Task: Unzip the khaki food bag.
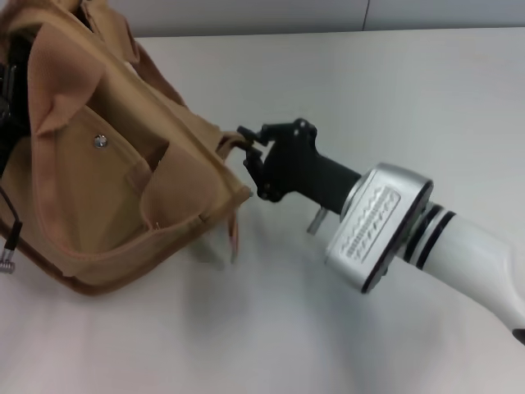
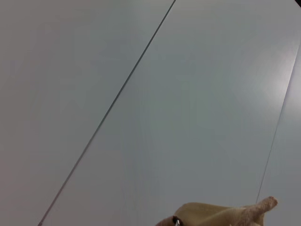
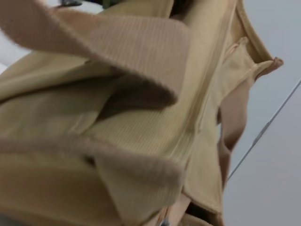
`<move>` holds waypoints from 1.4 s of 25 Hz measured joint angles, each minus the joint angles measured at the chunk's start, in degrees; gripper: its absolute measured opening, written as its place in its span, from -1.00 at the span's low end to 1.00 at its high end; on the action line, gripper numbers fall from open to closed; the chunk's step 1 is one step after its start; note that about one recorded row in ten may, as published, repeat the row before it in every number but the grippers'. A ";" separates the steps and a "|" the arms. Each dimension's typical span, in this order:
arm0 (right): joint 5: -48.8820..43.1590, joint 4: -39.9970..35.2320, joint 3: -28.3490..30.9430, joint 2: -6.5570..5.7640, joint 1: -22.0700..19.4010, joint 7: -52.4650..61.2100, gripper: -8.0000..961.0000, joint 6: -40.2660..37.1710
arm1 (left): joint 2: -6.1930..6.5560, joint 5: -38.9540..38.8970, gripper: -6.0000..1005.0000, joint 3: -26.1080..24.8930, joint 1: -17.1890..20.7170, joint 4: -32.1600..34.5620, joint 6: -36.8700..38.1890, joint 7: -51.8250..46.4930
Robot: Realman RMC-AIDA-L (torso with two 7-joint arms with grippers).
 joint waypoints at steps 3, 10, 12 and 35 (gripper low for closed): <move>-0.05 -1.19 3.48 -0.20 0.81 8.46 -0.86 -4.51 | 0.00 0.06 -0.79 1.36 -0.11 -0.05 -0.41 -0.21; 0.49 -14.66 10.65 -0.37 6.97 40.20 -0.86 -15.00 | -0.01 6.34 -0.78 6.40 -2.25 -0.82 -5.89 0.07; 0.49 -15.09 12.61 -0.36 7.21 42.59 -0.86 -15.09 | -0.01 7.79 -0.78 6.45 -2.38 -0.82 -7.19 0.02; -13.48 -27.64 15.31 -4.56 -7.82 72.06 0.42 -52.09 | 7.75 24.55 0.13 13.27 10.57 23.99 0.85 -7.55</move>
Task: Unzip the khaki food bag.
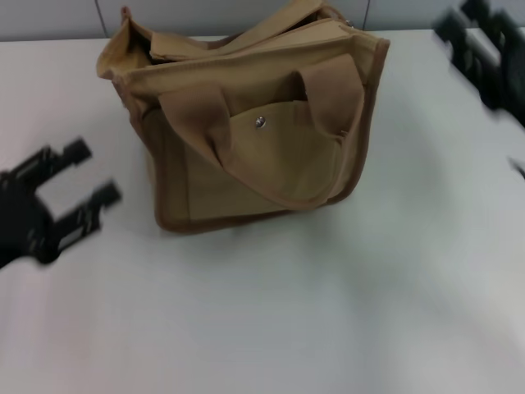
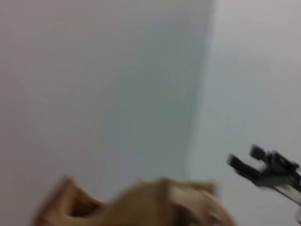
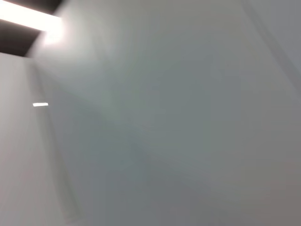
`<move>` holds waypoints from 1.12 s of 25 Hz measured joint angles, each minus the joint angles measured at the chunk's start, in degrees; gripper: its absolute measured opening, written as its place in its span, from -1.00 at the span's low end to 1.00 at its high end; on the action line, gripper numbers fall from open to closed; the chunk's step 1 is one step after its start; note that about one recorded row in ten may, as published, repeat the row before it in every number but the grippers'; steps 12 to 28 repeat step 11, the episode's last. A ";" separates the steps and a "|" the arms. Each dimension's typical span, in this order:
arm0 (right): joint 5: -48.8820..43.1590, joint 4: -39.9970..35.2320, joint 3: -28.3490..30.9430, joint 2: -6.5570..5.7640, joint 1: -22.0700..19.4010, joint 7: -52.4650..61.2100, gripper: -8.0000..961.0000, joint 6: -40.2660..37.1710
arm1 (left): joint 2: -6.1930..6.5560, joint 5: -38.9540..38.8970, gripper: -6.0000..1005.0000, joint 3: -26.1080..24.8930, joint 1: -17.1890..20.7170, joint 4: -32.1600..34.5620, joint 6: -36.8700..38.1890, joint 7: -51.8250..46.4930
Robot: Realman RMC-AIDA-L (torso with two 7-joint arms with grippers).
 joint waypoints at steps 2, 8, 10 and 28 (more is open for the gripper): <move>-6.78 -6.27 -9.27 -1.51 1.57 2.09 0.45 -11.08 | 1.76 4.60 0.27 0.16 -0.50 0.12 2.98 -0.59; -8.40 -10.88 -25.70 -1.18 4.11 2.05 0.54 -17.12 | 2.92 10.11 0.58 0.26 -2.15 1.15 4.68 -3.09; -8.41 -11.73 -27.06 -0.35 4.46 2.03 0.57 -16.86 | 2.93 10.76 0.67 0.29 -2.57 1.21 4.76 -3.46; -8.41 -12.23 -27.14 0.11 4.58 2.03 0.57 -16.55 | 2.93 10.91 0.71 0.30 -2.73 1.23 4.78 -3.49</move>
